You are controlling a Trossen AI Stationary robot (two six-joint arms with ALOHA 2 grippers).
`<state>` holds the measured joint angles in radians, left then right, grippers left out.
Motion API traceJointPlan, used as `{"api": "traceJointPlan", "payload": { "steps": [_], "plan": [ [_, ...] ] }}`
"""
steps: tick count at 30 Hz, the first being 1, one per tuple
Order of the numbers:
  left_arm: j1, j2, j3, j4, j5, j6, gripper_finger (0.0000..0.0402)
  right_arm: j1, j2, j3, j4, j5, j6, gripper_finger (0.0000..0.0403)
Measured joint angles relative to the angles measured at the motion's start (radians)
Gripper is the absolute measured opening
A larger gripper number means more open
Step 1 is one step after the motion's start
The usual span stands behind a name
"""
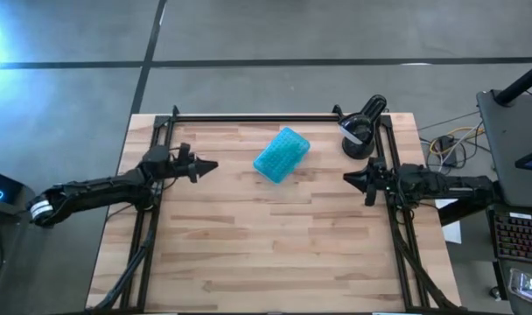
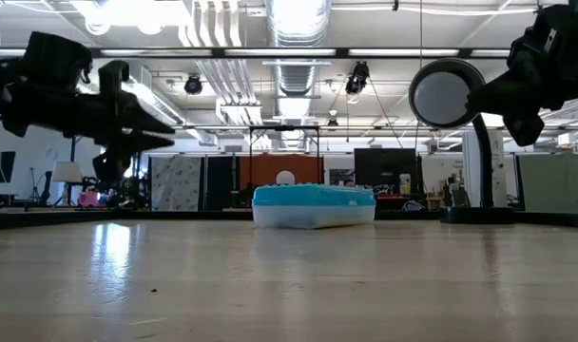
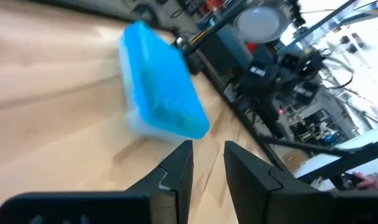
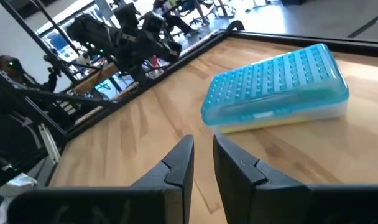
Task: Pick & place school supplies into a supply box
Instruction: Return to Home Position
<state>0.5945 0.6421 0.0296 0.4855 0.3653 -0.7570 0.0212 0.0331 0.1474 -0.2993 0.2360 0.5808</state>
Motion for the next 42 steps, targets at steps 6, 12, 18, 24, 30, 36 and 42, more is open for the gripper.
{"api": "traceJointPlan", "payload": {
  "steps": [6, 12, 18, 24, 30, 36, 42],
  "plan": [
    [-0.005, -0.080, -0.020, -0.178, 0.000, 0.000, 0.0076, -0.006, -0.033, -0.021, 0.001, 0.000, 0.003, 0.0054],
    [-0.015, -0.172, -0.021, -0.343, -0.005, 0.000, 0.0076, -0.009, -0.033, -0.048, 0.010, -0.005, 0.003, 0.0054],
    [-0.199, -0.407, -0.021, -0.427, -0.061, 0.001, 0.0076, -0.006, -0.033, -0.063, 0.086, -0.002, 0.003, 0.0054],
    [-0.345, -0.619, -0.021, -0.425, -0.057, 0.001, 0.0076, -0.006, -0.033, -0.111, 0.265, -0.001, 0.002, 0.0054],
    [-0.335, -0.641, -0.021, -0.380, -0.047, 0.001, 0.0076, -0.006, -0.033, -0.138, 0.344, -0.001, 0.002, 0.0054],
    [-0.366, -0.641, -0.022, -0.385, -0.051, 0.001, 0.0076, -0.007, -0.033, -0.138, 0.345, -0.001, 0.002, 0.0054],
    [-0.372, -0.642, -0.022, -0.419, -0.052, 0.001, 0.0076, -0.014, -0.033, -0.138, 0.345, -0.001, 0.002, 0.0054]
  ]
}}
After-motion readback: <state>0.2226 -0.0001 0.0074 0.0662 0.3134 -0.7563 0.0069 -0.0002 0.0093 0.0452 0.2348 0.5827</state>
